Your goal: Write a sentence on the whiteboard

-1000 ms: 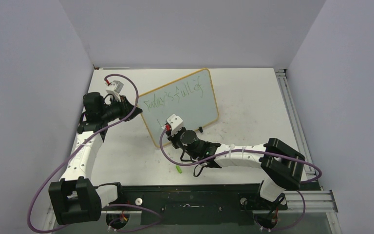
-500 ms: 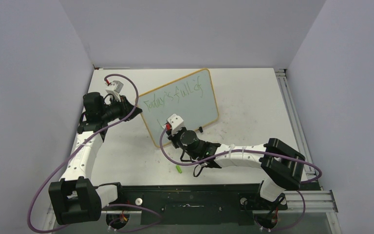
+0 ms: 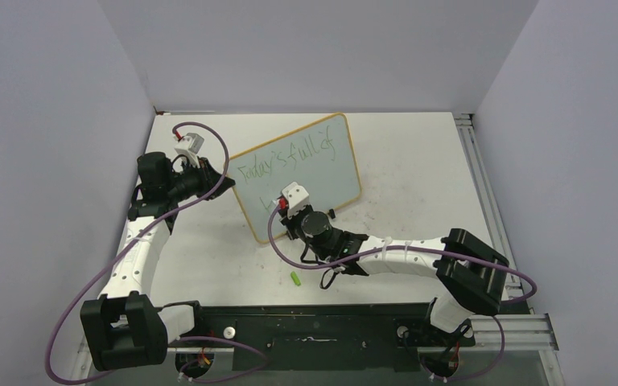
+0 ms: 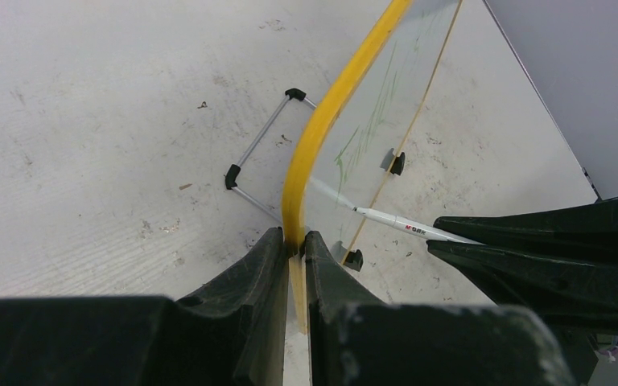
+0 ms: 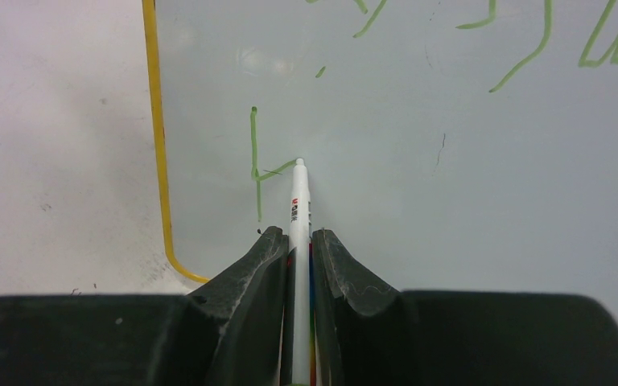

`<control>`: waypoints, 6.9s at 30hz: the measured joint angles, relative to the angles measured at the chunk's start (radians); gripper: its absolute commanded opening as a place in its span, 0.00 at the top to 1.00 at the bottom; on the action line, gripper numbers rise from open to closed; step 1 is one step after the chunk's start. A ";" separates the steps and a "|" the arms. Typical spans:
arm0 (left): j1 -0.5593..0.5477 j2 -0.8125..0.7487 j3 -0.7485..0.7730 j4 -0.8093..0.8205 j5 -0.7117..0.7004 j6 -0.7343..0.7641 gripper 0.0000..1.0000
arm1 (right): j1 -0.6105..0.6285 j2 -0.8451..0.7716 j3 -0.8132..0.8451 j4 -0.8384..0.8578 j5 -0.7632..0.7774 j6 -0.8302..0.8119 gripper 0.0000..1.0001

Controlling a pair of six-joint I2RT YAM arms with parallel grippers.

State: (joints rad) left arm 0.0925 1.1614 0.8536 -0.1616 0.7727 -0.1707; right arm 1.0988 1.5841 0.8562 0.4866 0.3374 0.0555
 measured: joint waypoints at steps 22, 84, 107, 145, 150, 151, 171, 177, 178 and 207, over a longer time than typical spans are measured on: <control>0.000 0.000 0.000 0.000 0.002 0.000 1.00 | 0.003 -0.027 -0.082 -0.013 0.016 0.043 0.95; 0.000 0.000 0.000 0.000 0.005 0.000 1.00 | -0.038 -0.049 -0.093 -0.019 -0.002 0.048 0.95; 0.000 0.000 0.000 0.000 0.003 0.001 1.00 | -0.046 -0.051 -0.050 -0.024 0.019 0.019 0.95; 0.000 -0.002 0.000 0.000 0.012 0.000 1.00 | -0.096 -0.167 -0.042 -0.032 0.014 0.009 0.95; 0.000 -0.002 0.000 0.000 0.012 0.000 1.00 | -0.153 -0.182 -0.063 -0.034 -0.065 0.010 0.95; 0.000 -0.002 0.000 0.000 0.012 0.000 1.00 | -0.162 -0.184 -0.064 -0.034 -0.077 0.010 0.95; 0.000 -0.002 0.000 -0.001 0.011 0.001 1.00 | -0.169 -0.171 -0.068 -0.026 -0.188 0.013 0.95; 0.000 -0.002 0.000 -0.001 0.007 0.002 1.00 | -0.169 -0.115 -0.068 -0.024 -0.185 0.017 0.95; 0.000 -0.002 0.000 -0.001 0.002 0.003 1.00 | -0.169 -0.111 -0.068 -0.024 -0.186 0.018 0.95; 0.000 -0.002 0.000 -0.003 -0.002 0.003 1.00 | -0.076 -0.120 -0.219 -0.041 -0.046 0.121 0.95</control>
State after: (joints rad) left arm 0.0921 1.1595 0.8536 -0.1646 0.7708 -0.1673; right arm 1.0229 1.4639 0.6376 0.4458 0.2913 0.1764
